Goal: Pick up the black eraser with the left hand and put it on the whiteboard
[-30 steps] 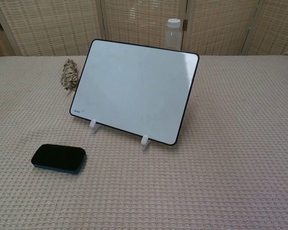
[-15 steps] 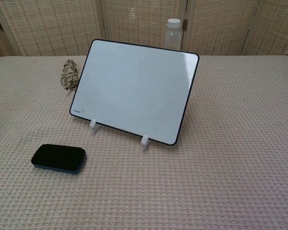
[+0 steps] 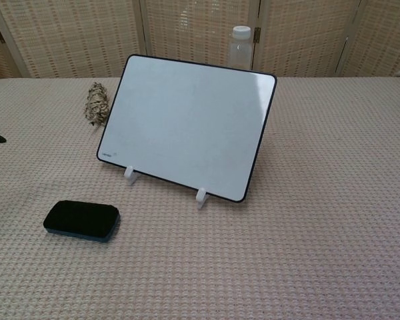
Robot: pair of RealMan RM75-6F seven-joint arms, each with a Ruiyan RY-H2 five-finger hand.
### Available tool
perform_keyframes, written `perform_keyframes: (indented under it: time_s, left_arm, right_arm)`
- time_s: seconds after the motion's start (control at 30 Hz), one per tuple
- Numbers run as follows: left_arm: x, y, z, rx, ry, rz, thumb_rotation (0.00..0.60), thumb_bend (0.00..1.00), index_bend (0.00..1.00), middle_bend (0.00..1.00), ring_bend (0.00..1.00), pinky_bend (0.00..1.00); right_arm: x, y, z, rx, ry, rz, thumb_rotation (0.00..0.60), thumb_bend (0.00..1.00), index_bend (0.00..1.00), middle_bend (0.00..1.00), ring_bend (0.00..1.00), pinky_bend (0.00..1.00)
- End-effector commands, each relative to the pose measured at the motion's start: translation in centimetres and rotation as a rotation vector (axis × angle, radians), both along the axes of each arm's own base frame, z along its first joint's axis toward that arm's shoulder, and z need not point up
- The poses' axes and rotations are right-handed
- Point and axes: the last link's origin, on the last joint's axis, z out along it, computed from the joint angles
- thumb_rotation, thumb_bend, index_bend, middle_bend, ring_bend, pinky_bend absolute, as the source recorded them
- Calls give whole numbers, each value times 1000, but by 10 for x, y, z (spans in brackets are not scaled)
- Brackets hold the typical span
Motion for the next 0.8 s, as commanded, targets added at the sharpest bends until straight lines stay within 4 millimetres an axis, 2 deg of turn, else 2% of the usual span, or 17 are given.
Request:
perform_keyframes:
  time_s: [0.03, 0.2, 0.37, 0.63, 0.8]
  left_arm:
    - [16, 19, -16, -20, -119, 71, 600, 219, 251, 1000, 931, 1000]
    - [28, 24, -36, -146, -110, 128, 600, 222, 325, 1000, 983, 1000]
    - [40, 31, -55, -230, -42, 135, 600, 222, 342, 1000, 991, 1000]
    - [55, 31, -81, -220, -37, 92, 600, 222, 342, 1000, 993, 1000]
    - [62, 35, -90, -219, -32, 86, 600, 240, 358, 1000, 993, 1000]
  right_arm:
    - [-1, -3, 3, -11, -14, -9, 600, 335, 0, 0, 0, 0]
    - [-4, -7, 5, -20, -22, -21, 600, 335, 0, 0, 0, 0]
    - [-4, -7, 3, -11, -15, -35, 600, 335, 0, 0, 0, 0]
    - [-4, -7, 5, -9, -20, -36, 600, 335, 0, 0, 0, 0]
    - [-3, -6, 7, -13, -22, -33, 600, 335, 0, 0, 0, 0]
